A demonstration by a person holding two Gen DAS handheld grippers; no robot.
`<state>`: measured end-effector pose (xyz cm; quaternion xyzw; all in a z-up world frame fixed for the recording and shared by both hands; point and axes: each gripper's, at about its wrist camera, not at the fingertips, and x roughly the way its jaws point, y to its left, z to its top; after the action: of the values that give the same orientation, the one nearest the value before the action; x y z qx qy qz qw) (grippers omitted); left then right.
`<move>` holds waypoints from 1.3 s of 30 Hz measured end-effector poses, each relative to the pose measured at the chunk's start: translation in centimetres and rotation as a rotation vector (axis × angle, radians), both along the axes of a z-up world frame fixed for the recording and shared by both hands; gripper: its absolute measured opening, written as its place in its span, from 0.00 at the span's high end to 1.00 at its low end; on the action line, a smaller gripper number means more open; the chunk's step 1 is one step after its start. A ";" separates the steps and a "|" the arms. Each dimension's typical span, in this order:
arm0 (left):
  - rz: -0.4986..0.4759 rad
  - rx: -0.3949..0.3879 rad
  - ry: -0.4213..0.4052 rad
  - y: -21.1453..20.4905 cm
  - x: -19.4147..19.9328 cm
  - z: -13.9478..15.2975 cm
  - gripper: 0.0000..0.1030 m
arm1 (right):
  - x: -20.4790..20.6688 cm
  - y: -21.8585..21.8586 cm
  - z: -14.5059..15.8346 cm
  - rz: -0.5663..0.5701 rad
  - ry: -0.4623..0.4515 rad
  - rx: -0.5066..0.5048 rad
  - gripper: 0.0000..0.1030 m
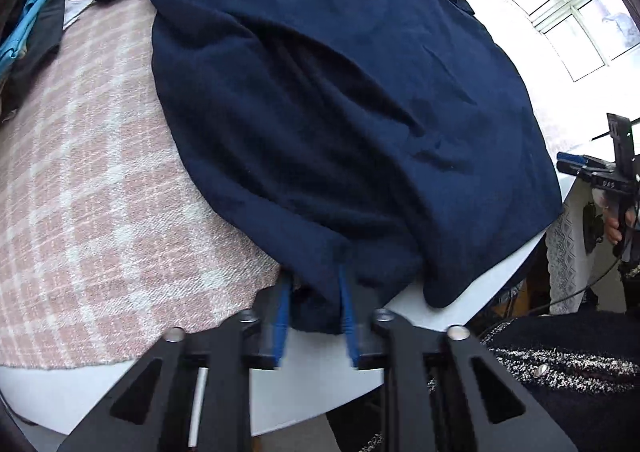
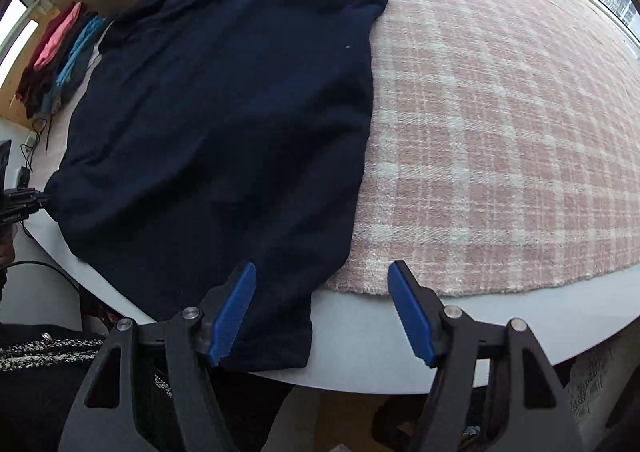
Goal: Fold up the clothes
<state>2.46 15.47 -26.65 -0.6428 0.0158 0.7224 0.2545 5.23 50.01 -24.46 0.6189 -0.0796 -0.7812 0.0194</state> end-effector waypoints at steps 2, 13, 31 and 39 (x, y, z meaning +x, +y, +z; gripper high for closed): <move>0.011 0.020 0.030 -0.5 0.2 1.4 0.96 | 0.1 -0.6 -0.4 0.022 0.000 0.000 0.41; 0.157 -0.129 0.121 -8.6 2.2 6.7 0.96 | 1.9 2.1 4.0 -0.127 0.116 -0.092 0.96; 0.048 -0.130 -0.039 -7.5 3.8 0.8 0.97 | 3.9 3.9 1.4 -0.227 0.003 -0.151 0.62; 0.027 -0.117 -0.027 -7.6 3.3 2.4 0.97 | 5.0 2.6 0.0 -0.211 -0.007 -0.149 0.62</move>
<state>5.77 7.91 -24.28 -0.6664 0.0461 0.7148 0.2068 10.26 52.61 -24.47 0.6068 -0.2021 -0.7686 -0.0172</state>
